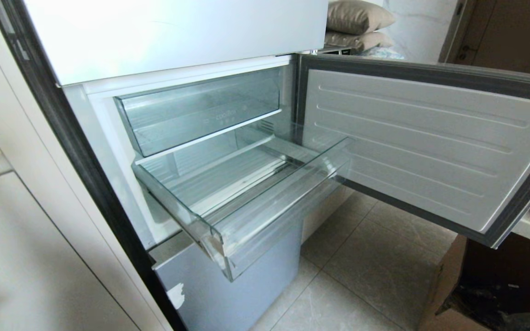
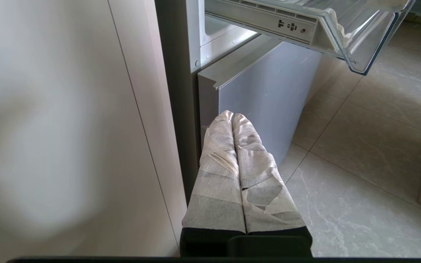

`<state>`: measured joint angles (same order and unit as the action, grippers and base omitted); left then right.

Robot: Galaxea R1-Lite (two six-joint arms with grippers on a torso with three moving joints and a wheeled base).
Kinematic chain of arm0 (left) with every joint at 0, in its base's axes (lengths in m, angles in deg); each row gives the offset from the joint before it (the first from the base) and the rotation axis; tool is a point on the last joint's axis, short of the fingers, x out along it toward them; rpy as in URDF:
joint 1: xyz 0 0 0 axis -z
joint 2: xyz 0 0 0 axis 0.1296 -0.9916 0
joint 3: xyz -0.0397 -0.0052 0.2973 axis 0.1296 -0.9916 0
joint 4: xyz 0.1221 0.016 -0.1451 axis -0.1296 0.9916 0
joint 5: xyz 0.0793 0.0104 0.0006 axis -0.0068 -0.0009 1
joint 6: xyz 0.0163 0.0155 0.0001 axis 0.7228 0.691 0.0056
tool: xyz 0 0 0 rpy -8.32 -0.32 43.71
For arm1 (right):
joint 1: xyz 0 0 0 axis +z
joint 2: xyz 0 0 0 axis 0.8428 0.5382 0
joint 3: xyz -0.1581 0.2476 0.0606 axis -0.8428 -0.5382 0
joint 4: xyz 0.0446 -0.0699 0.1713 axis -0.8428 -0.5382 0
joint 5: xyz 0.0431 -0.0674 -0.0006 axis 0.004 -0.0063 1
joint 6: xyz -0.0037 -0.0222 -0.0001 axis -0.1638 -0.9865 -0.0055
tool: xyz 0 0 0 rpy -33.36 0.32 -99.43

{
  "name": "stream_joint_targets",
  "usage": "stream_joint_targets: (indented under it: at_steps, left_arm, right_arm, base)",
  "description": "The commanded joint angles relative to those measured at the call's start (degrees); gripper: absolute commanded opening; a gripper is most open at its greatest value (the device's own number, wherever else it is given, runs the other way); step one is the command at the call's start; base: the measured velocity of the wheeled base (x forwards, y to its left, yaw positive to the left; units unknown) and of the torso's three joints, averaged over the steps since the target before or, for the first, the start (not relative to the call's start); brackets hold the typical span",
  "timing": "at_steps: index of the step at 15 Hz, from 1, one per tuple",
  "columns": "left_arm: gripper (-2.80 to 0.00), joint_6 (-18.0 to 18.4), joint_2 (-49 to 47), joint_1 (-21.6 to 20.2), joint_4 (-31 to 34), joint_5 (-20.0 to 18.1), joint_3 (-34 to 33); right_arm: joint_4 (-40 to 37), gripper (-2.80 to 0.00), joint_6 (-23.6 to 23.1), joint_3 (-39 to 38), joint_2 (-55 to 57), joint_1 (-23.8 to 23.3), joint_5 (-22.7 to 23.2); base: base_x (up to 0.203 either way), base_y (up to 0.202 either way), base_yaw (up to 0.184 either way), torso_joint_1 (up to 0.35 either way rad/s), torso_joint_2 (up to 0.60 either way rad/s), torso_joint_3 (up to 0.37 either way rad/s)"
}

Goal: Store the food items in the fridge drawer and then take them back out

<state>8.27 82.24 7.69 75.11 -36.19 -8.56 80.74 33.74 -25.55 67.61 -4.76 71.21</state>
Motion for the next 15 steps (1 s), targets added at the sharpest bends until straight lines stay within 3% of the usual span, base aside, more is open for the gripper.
stream_joint_targets:
  at_steps: [1,3,7,15]
  left_arm:
    - [-2.80,-0.01,0.01,0.02,0.02,0.01,0.00]
    - [-2.80,-0.01,0.01,0.02,0.02,0.01,0.00]
    - [-2.80,-0.01,0.01,0.02,0.02,0.01,0.00]
    - [-2.80,-0.01,0.01,0.02,0.02,0.01,0.00]
  right_arm:
    - [-0.07,-2.80,-1.27,-8.92,-15.50,2.43,0.44]
    - [-1.22,-2.80,-4.71,-15.74,-21.96,4.85,0.81]
    - [-6.52,-2.80,-6.55,-17.17,-25.17,7.18,0.94]
    - [-6.54,-2.80,-10.93,-19.44,-26.59,17.20,1.26]
  base:
    - [0.000,0.000,0.000,0.000,0.00,0.000]
    - [0.000,0.000,0.000,0.000,0.00,0.000]
    - [-0.001,0.000,0.026,-0.001,0.00,0.002]
    - [0.002,-0.007,0.172,0.002,0.00,0.000]
